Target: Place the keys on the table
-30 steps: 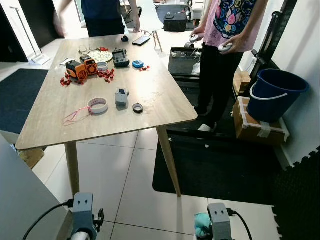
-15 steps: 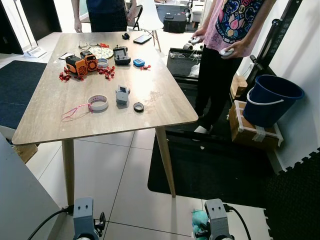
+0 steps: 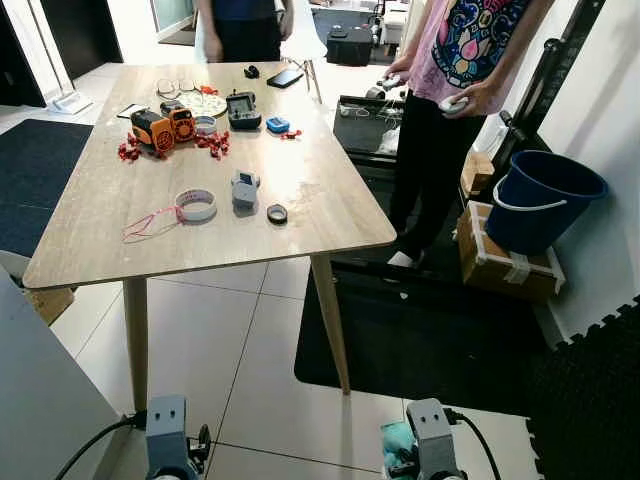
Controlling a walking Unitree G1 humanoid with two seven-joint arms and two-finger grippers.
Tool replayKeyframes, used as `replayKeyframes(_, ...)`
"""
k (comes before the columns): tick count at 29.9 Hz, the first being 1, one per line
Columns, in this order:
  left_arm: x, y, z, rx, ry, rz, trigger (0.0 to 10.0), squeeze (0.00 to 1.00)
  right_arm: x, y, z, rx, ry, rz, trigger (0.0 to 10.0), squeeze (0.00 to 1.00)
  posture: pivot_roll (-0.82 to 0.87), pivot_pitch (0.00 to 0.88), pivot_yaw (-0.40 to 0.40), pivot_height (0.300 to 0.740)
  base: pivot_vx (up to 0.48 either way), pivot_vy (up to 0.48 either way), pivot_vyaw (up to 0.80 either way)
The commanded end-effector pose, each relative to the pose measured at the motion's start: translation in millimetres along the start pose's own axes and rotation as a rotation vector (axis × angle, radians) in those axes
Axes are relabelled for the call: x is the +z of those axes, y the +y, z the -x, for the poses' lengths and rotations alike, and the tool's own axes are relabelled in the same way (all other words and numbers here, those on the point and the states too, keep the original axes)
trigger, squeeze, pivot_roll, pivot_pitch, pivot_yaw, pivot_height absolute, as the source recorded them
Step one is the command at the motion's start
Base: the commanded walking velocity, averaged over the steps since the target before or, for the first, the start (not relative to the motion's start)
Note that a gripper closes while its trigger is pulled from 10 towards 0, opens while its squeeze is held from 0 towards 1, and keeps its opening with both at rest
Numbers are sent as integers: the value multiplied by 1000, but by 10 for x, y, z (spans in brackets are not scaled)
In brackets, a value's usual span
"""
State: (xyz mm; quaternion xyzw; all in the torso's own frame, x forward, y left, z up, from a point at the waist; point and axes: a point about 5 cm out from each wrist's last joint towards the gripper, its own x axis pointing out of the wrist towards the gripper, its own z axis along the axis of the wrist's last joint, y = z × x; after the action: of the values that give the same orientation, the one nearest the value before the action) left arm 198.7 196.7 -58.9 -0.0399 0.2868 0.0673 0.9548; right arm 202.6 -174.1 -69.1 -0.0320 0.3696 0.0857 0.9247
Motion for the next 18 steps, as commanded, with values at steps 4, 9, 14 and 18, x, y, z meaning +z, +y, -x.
replayKeyframes(4, -77, -38, 31, 0, 20, 18, 10000, 0, -26, -16, 10, 5, 15, 16, 10000, 0, 51, 60, -50, 740, 0, 0, 0)
replayKeyframes(9, -69, -50, 25, 0, 19, 15, 10000, 0, -27, -23, 12, 6, 17, 23, 10000, 0, 45, 50, -49, 740, 0, 0, 0)
replayKeyframes(14, -63, -61, 22, -3, 14, 17, 10000, 0, -37, -53, 21, -5, 18, 18, 10000, 0, 42, 45, -47, 740, 0, 0, 0)
replayKeyframes(18, -57, -61, 20, -5, 10, 14, 10000, 0, -37, -63, 23, -13, 17, 12, 10000, 0, 41, 41, -46, 740, 0, 0, 0)
